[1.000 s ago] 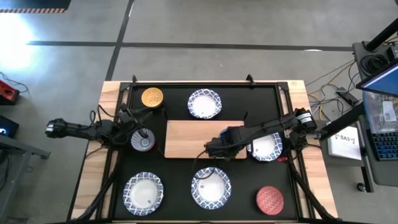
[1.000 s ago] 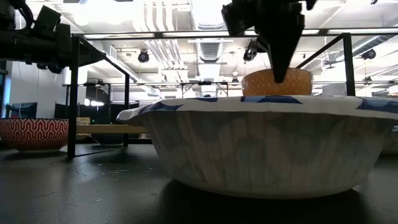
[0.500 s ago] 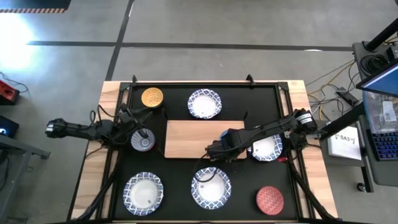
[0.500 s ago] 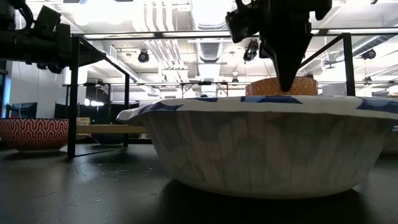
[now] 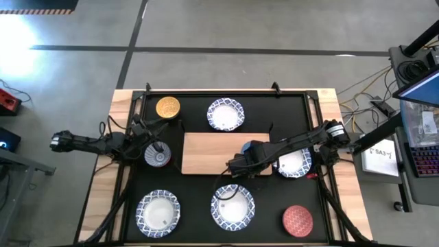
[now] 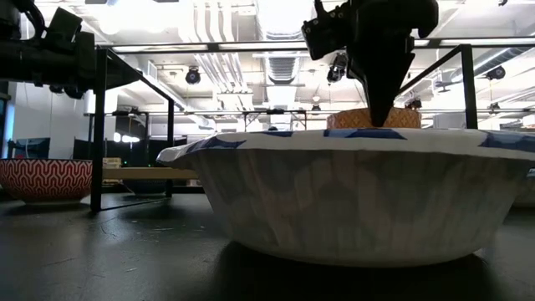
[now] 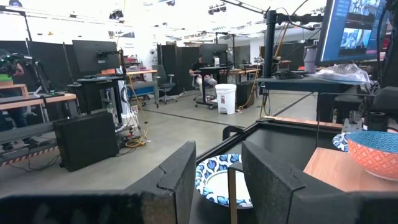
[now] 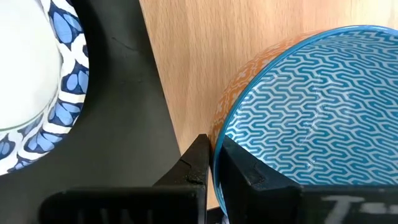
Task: Place and stack bowls onto a shelf
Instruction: Put the small light blue and yellow patterned bowl on the shelf
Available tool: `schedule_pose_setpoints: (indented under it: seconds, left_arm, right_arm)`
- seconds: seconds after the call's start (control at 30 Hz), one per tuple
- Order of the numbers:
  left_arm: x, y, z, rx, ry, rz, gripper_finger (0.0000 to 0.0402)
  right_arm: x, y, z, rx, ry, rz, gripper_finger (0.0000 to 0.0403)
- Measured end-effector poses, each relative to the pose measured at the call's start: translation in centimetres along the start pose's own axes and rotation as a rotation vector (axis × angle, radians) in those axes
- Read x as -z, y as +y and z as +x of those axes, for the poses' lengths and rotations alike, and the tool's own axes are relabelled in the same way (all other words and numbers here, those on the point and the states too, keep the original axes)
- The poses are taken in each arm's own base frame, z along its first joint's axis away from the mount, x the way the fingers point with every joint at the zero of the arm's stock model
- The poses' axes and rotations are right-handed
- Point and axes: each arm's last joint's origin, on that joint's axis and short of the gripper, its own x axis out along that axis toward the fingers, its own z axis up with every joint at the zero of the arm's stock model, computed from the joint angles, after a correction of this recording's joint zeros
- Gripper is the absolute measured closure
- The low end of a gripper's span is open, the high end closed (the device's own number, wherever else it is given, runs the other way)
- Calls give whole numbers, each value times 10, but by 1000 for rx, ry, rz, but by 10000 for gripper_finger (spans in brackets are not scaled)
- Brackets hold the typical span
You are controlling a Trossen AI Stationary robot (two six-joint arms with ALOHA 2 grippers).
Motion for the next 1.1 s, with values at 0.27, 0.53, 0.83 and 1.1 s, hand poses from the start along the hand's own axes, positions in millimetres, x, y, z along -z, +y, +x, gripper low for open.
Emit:
schedule_pose_setpoints:
  seconds: [0.27, 0.53, 0.83, 1.1]
  left_arm:
    - [0, 0, 0, 0, 0, 0, 288]
    - [0, 0, 0, 0, -4, -4, 288]
    - [-1, 0, 0, -2, -9, 38, 288]
    - [-1, 0, 0, -1, -9, -114, 288]
  right_arm:
    - [-1, 0, 0, -4, -9, 10, 390]
    - [0, 1, 7, -5, -5, 10, 390]
    - [-3, 2, 13, -11, -38, 12, 381]
    - [-4, 0, 13, 5, -51, 5, 307]
